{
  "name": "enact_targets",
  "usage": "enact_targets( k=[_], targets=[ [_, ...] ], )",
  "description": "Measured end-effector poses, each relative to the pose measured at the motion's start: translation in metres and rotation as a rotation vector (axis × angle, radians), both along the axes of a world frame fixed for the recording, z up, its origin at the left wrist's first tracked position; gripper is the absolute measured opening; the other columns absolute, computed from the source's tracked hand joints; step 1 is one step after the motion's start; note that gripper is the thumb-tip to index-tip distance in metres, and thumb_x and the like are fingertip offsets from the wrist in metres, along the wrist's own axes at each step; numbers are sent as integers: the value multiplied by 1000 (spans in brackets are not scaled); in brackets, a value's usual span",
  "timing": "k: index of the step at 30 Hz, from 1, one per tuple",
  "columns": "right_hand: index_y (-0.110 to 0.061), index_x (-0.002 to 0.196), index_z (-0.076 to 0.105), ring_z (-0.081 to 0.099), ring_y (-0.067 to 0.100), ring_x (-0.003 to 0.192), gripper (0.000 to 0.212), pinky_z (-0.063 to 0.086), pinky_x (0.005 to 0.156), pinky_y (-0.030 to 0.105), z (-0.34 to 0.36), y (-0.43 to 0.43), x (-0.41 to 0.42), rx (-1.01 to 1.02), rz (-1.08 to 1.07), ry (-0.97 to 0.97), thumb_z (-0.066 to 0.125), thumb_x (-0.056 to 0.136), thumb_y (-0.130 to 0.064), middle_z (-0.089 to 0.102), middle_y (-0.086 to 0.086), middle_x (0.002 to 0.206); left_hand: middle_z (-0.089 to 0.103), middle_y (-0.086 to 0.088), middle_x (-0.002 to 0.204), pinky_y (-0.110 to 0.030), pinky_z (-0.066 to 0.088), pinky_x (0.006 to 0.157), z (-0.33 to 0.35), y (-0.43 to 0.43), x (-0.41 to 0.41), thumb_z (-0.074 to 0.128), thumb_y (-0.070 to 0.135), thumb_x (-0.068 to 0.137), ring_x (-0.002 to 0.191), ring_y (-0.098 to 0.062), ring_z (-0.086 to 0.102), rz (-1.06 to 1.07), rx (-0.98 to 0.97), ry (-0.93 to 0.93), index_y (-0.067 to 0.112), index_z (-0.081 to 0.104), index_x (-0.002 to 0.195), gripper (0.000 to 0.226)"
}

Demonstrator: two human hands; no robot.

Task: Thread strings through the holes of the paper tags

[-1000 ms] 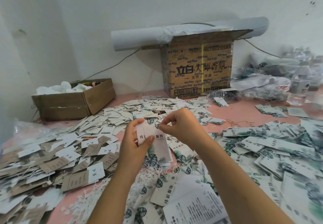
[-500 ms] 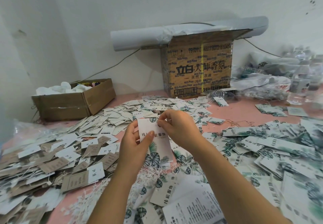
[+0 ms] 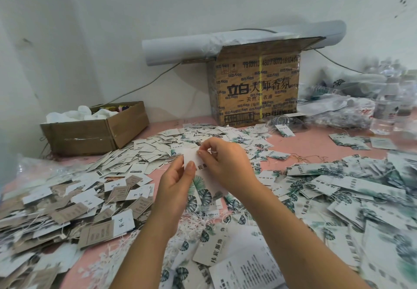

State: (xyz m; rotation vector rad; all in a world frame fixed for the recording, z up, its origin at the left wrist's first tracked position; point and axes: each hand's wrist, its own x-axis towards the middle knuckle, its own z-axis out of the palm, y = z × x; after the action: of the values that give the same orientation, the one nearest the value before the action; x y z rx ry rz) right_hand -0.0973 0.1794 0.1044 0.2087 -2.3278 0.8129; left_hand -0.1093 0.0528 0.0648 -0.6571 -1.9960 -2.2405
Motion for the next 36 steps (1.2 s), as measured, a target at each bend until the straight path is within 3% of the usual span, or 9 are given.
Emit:
enact_targets(
  k=[6, 8, 10, 12, 18, 24, 28, 32, 36],
  targets=[
    [-16, 92, 63, 52, 16, 63, 13, 45, 61, 33, 0, 2, 1, -39, -20, 37, 54, 92, -26, 48, -13, 60, 63, 39, 78, -4, 46, 60, 3, 4, 3, 50, 22, 93, 78, 19, 60, -7, -67, 65, 48, 62, 79, 32],
    [-16, 91, 63, 50, 15, 60, 13, 45, 60, 34, 1, 2, 1, -46, -14, 29, 54, 92, -25, 47, -13, 59, 66, 35, 88, -8, 49, 67, 4, 4, 5, 52, 30, 89, 86, 15, 61, -10, -43, 71, 46, 63, 90, 20],
    [-16, 91, 63, 52, 15, 61, 13, 48, 62, 35, 2, 2, 2, -66, 1, 13, 54, 92, -25, 53, -10, 62, 66, 16, 114, -28, 52, 89, 4, 3, 3, 50, 45, 81, 107, -3, 60, -13, -19, 19, 35, 57, 121, 42],
    [-19, 89, 62, 57, 15, 66, 11, 51, 66, 38, 3, 2, 3, -123, 21, -10, 55, 92, -26, 62, -5, 69, 67, -1, 113, -41, 51, 89, 5, 2, 3, 43, 45, 90, 103, -16, 63, -4, 24, -58, 26, 57, 126, 43],
    [-21, 84, 62, 53, 10, 57, 7, 49, 56, 34, 5, -1, 6, -227, 139, -50, 59, 89, -24, 64, -1, 67, 71, 0, 79, -27, 55, 60, 10, -5, 0, 38, 3, 97, 72, -12, 66, 17, 88, -13, 22, 71, 83, 41],
    [-20, 81, 64, 47, 1, 52, 7, 45, 55, 27, 3, -5, 5, -234, 204, -86, 63, 87, -23, 57, -9, 61, 69, 3, 73, -21, 54, 59, 11, -4, 4, 57, 14, 85, 67, -8, 65, 64, 119, 39, 15, 65, 88, 9],
    [-22, 73, 63, 44, -6, 42, 13, 32, 46, 9, 2, -6, 4, -310, 253, -84, 67, 84, -18, 50, -17, 48, 67, 7, 71, -21, 55, 64, 9, -6, 1, 61, 28, 74, 69, -6, 63, 68, 114, 64, 13, 60, 87, 20],
    [-19, 77, 67, 48, -4, 49, 7, 46, 55, 23, 1, -7, 4, -323, 301, -116, 68, 83, -19, 60, -9, 61, 68, 4, 72, -21, 54, 62, 9, -8, 0, 59, 23, 80, 68, -8, 64, 64, 109, 24, 13, 61, 87, 13],
    [-21, 76, 67, 49, -3, 48, 7, 43, 52, 20, 0, -10, 4, -346, 321, -127, 69, 83, -21, 62, -4, 62, 68, 6, 66, -17, 52, 54, 11, -9, 1, 50, 6, 93, 60, -5, 64, 73, 119, -37, 15, 60, 86, 15]
  ],
)
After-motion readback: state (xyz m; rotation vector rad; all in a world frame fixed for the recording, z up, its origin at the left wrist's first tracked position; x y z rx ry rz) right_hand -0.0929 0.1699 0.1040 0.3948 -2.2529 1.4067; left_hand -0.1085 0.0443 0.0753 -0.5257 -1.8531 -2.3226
